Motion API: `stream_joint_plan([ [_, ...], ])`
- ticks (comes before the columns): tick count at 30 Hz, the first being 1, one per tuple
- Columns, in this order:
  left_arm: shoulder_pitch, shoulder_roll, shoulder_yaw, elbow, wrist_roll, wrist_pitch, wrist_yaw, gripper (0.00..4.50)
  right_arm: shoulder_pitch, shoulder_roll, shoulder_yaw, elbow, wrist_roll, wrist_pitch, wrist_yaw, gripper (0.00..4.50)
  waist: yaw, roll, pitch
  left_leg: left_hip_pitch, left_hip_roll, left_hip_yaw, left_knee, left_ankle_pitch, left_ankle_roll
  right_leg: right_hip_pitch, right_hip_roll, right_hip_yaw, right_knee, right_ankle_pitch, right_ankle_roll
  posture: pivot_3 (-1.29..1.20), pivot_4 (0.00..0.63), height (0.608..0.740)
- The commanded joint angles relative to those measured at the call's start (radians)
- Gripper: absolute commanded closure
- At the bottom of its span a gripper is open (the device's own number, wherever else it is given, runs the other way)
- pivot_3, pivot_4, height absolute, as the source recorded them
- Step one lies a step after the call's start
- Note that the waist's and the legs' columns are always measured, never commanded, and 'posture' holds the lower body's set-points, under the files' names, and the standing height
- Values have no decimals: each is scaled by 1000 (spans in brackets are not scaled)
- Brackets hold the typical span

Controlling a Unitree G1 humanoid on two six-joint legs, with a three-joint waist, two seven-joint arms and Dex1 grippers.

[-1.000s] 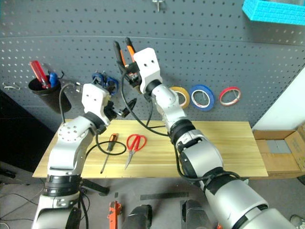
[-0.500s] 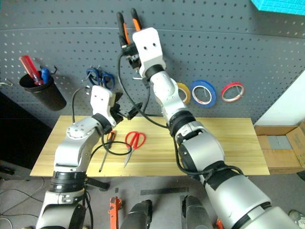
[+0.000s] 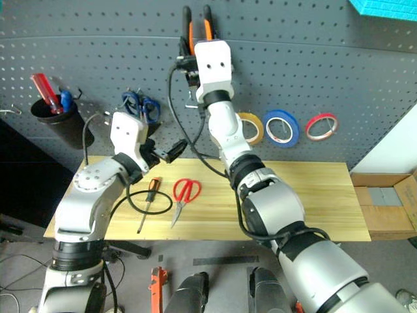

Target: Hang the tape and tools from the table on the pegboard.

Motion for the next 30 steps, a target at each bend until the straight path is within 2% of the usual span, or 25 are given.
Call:
stream_joint_plan([
  [1,8,25,42,-84,-25,32,10,0,-25,21,-6,-21,-8,-37,-4,1702,4,0,2,0,0,0,0,0,0,0,0,0,0,0,0,264,266,740],
  [7,33,71,106,-126,-57,74,14,0,-32,46,-4,-34,-3,-36,17,1702,7,0,19,0,0,0,0,0,0,0,0,0,0,0,0,247,274,740],
  [13,30,120,157,-142,-71,107,24,0,10,81,16,-14,-21,-25,27,1702,12,-1,22,0,0,-1,-6,1,-1,-2,0,-1,-1,-1,-2,319,284,740],
  [17,83,153,198,-196,-90,147,16,0,46,98,23,-5,-30,-15,24,1702,21,-2,28,0,0,-1,-8,1,-1,-3,0,-1,-1,-2,-2,328,297,740],
  [26,89,162,219,-210,-102,154,36,0,78,114,46,-11,-26,-11,57,1702,32,-2,31,0,0,-4,-9,3,-6,-3,-1,-4,-1,-3,-3,335,282,740],
  [30,105,161,222,-212,-104,146,42,0,134,130,68,-2,-24,69,153,1702,33,-2,31,0,0,-4,-9,3,-6,-3,-1,-4,0,-4,-3,321,286,740],
])
